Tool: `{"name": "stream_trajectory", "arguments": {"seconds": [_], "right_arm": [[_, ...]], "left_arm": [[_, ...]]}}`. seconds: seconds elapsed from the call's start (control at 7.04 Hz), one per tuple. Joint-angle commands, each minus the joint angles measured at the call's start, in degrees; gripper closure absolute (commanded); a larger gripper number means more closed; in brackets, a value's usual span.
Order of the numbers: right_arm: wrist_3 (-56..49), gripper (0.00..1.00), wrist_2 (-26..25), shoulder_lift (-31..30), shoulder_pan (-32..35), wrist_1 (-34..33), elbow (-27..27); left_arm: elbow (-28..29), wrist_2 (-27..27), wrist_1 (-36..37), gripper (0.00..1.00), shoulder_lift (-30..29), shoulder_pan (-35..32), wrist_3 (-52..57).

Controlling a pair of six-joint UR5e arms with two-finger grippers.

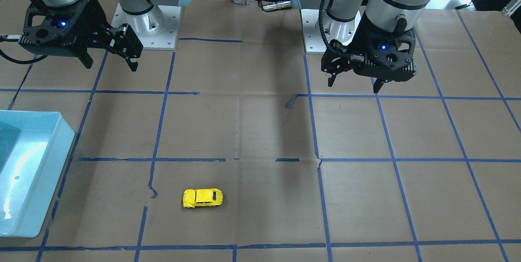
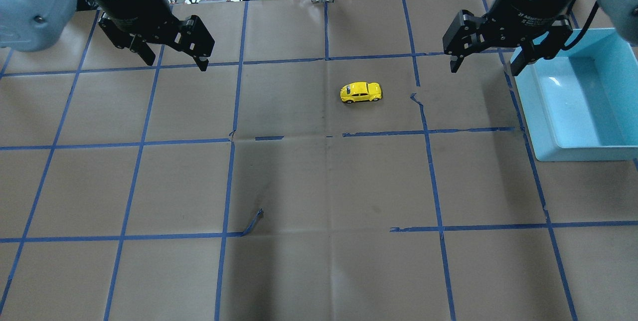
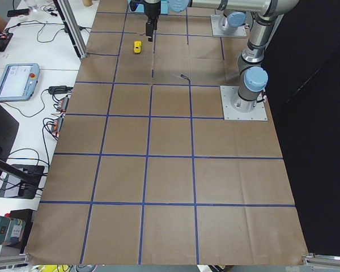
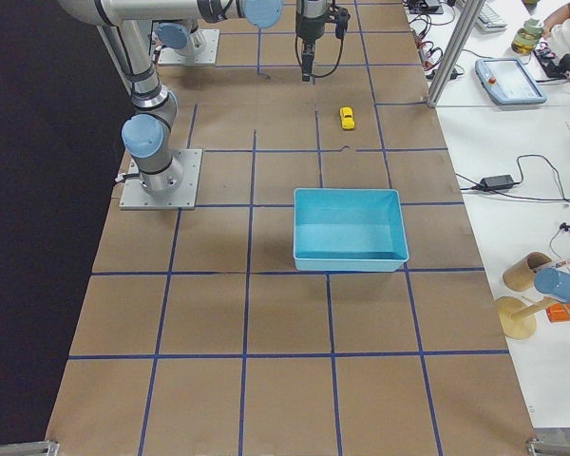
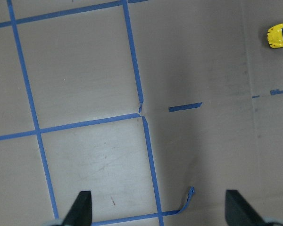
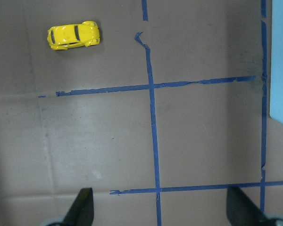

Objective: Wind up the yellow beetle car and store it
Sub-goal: 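Move the right gripper over the yellow car and lower it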

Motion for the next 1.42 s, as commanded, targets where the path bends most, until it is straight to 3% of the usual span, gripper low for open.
{"name": "stream_trajectory", "arguments": {"seconds": [0.0, 0.43, 0.71, 0.99, 1.28], "right_arm": [[-14.8, 0.00, 0.1, -0.1, 0.0, -0.9, 0.0], [-51.7, 0.00, 0.2, 1.6, 0.3, -3.9, -0.2], [-60.4, 0.00, 4.9, 8.8, 1.7, -7.4, -1.4], [-62.2, 0.00, 3.7, 15.7, 7.4, -14.5, -2.9], [-69.4, 0.00, -0.8, 21.8, 10.6, -21.3, -3.0]], "left_arm": [[-0.1, -0.3, -1.9, 0.01, 0.7, 1.0, -4.3], [-0.1, -0.4, -1.9, 0.01, 0.7, 1.0, -4.2], [-0.1, -0.4, -1.9, 0.01, 0.7, 1.0, -3.5], [-0.1, -0.4, -1.9, 0.01, 0.7, 1.0, -3.5], [-0.1, -0.4, -1.9, 0.01, 0.7, 1.0, -3.5]]}}
